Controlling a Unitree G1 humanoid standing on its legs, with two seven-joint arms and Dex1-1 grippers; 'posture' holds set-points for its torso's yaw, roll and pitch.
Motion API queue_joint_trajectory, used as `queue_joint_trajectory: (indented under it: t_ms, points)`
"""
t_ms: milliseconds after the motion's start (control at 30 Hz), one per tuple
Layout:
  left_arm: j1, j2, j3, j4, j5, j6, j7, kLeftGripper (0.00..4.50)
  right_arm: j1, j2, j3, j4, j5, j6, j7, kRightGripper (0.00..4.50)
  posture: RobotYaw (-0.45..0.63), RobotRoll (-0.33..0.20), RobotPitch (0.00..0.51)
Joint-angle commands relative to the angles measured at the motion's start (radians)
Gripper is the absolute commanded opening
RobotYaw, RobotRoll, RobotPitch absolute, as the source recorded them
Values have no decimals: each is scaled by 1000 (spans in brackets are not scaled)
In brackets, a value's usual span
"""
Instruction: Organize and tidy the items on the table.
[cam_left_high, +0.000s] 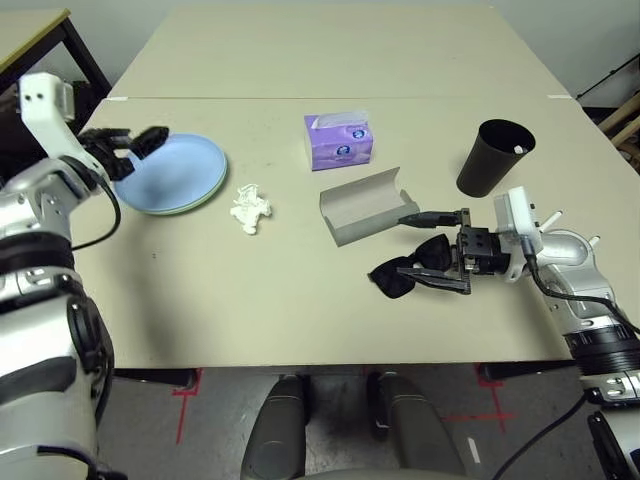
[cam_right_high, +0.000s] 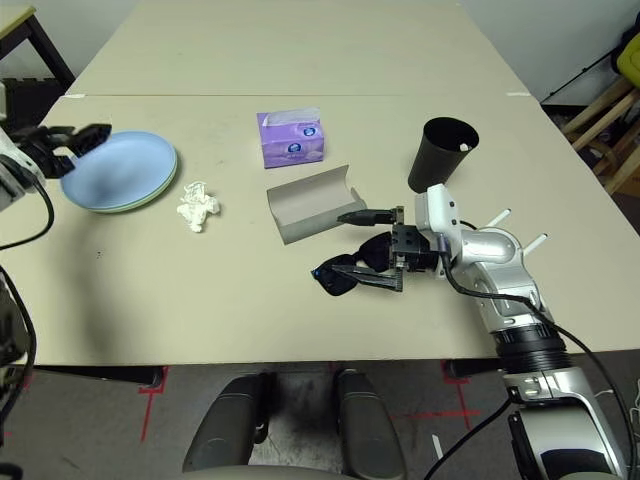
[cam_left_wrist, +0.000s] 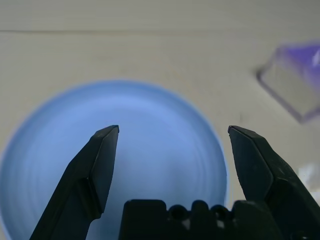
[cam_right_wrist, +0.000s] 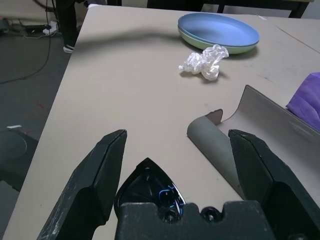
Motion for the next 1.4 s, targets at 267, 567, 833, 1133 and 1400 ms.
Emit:
queue_joint_trajectory:
  t_ms: [267,567,833,1133,1400]
  points:
    - [162,-157,77,-342,-90,-114,85,4461,17,-4,2,-27,8,15,-12,4500,108,0,164]
    - [259,-244,18,-441,-66,-158,116,4461,26,-9,-2,-35,10,15,-16,4500,104,0,158]
    - [302,-241,-77,-436,11,-239,119,4461,32,-12,-3,-37,9,10,-17,4500,98,0,155]
    - [342,-245,-99,-469,44,-140,210,4461,32,-10,-1,-39,8,10,-22,4500,99,0,157]
    - [364,-239,-110,-497,47,-77,227,4461,33,-10,1,-38,7,9,-23,4500,98,0,161]
